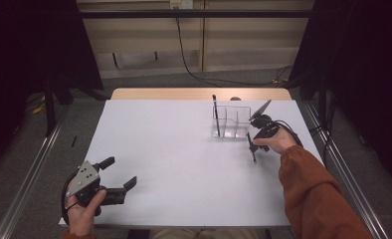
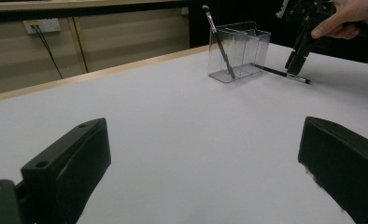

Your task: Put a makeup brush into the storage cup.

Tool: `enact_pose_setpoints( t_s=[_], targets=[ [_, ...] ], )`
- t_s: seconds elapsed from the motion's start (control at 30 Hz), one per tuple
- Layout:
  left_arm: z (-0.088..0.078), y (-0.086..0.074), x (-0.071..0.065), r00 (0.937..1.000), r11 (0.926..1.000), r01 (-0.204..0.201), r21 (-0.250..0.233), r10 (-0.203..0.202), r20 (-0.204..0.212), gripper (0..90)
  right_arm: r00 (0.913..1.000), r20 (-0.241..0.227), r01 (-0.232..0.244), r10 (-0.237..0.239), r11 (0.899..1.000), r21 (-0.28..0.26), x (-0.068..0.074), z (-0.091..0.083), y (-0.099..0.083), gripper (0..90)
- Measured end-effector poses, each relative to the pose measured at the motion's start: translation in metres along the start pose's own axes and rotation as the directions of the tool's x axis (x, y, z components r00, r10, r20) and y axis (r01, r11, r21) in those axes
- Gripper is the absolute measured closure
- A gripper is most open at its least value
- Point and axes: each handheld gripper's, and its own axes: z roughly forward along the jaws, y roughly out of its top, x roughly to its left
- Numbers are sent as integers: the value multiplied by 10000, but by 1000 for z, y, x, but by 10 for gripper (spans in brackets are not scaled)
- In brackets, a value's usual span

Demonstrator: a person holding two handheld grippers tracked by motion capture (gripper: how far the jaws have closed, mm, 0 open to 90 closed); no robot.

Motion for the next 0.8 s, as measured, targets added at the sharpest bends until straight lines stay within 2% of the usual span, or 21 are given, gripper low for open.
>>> enact_pose_setpoints(
  t_s=[0.3,0.53,0.8],
  targets=[
    [0,0,0,10000,10000,-22,4,22,35,25,10000,4,-38,38,9999,152,2,7,0,581],
    [0,0,-1,10000,10000,-53,18,53,31,24,9992,279,-279,275,9995,155,-1,7,-1,701],
    [0,0,-1,10000,10000,-80,31,80,43,25,9973,571,-482,461,9982,366,1,8,2,729]
  ],
)
